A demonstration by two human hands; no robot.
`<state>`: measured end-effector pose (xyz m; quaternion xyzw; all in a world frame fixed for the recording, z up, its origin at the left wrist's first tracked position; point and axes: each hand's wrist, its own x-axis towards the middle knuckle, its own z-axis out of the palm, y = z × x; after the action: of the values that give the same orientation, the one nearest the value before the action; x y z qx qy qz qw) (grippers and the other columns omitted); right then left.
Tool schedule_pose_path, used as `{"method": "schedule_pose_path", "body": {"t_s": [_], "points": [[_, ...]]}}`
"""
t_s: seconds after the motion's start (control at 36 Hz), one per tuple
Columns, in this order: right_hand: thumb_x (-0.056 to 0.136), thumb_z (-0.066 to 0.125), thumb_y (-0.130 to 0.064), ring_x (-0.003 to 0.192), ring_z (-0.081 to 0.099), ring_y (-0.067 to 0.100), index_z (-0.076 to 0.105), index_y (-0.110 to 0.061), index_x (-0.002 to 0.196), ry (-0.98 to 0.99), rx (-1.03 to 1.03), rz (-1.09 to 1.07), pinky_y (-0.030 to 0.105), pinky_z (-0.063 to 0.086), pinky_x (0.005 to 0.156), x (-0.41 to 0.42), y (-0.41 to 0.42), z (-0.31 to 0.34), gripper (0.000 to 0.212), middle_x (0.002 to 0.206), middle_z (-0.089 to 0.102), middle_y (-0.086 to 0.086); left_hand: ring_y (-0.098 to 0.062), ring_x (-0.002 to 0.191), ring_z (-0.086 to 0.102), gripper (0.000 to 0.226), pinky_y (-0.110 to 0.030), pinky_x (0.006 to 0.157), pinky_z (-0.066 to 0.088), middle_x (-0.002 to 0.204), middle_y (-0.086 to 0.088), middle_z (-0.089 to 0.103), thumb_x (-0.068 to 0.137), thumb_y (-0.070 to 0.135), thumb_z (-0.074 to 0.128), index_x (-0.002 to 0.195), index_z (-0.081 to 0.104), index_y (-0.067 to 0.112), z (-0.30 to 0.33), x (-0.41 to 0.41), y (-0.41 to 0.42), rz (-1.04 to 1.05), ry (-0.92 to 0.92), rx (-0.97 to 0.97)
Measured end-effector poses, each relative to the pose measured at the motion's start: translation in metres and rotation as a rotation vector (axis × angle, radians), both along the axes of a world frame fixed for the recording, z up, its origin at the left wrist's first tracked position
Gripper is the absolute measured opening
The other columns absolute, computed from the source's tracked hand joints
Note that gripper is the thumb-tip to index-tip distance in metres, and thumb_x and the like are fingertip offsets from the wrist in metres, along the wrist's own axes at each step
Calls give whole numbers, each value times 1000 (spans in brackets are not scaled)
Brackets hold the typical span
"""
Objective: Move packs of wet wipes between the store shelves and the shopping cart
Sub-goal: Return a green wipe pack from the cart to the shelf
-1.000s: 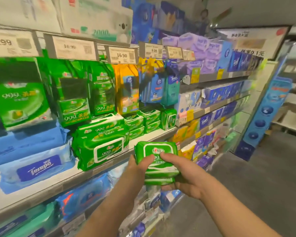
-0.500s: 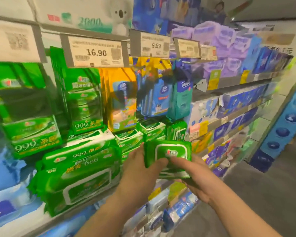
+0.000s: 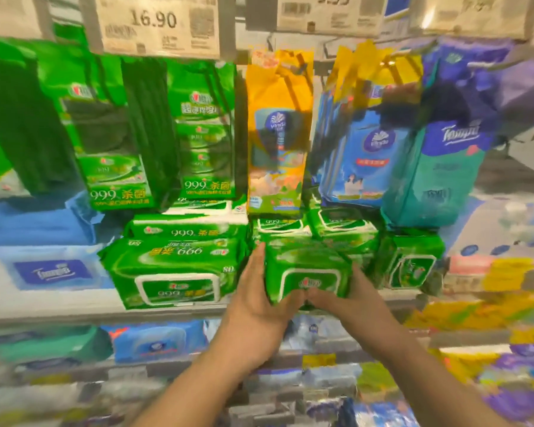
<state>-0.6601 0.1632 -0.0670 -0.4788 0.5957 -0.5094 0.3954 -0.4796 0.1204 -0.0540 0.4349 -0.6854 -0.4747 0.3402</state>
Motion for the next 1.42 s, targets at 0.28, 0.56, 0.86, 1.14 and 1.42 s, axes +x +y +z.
{"method": "schedule_pose_path", "body": {"t_s": [0.28, 0.56, 0.86, 1.14, 1.42], "points": [[61, 81, -66, 130, 45, 2, 34, -53, 144, 329, -38, 101, 7, 38, 98, 2, -9, -12, 95, 133, 34, -23, 33, 107, 33, 96, 13, 81, 24, 137, 32, 34, 86, 21, 77, 155, 12, 39, -21, 10, -1, 49, -53, -84], [82, 84, -37, 106, 64, -7, 59, -43, 120, 423, -35, 102, 10, 49, 85, -8, 1, 5, 46, 118, 70, -20, 0, 134, 37, 102, -29, 114, 34, 148, 19, 37, 75, 43, 84, 145, 10, 53, -22, 7, 3, 85, -27, -106], [74, 88, -17, 101, 72, 6, 46, -44, 130, 323, -118, -57, 27, 59, 84, -53, 38, 25, 75, 116, 68, -18, 18, 143, -11, 80, -3, 112, -2, 162, 25, -2, 95, 30, 64, 156, 13, 33, -28, -3, 10, 134, -216, -529], [71, 92, -35, 89, 65, 10, 47, -50, 108, 721, -129, -138, 31, 55, 74, -65, 29, 35, 60, 110, 62, -9, -35, 136, 43, 74, -48, 114, 38, 137, -2, 57, 75, 21, 82, 143, 52, 17, -22, -20, -21, 83, -688, -916], [75, 90, -17, 106, 43, -12, 50, -36, 104, 877, -161, -89, 5, 34, 87, -70, 10, 21, 52, 114, 40, -26, -33, 115, 54, 71, -45, 100, 47, 120, -3, 59, 60, 14, 87, 126, 61, 18, -28, -20, -29, 99, -740, -976]]}}
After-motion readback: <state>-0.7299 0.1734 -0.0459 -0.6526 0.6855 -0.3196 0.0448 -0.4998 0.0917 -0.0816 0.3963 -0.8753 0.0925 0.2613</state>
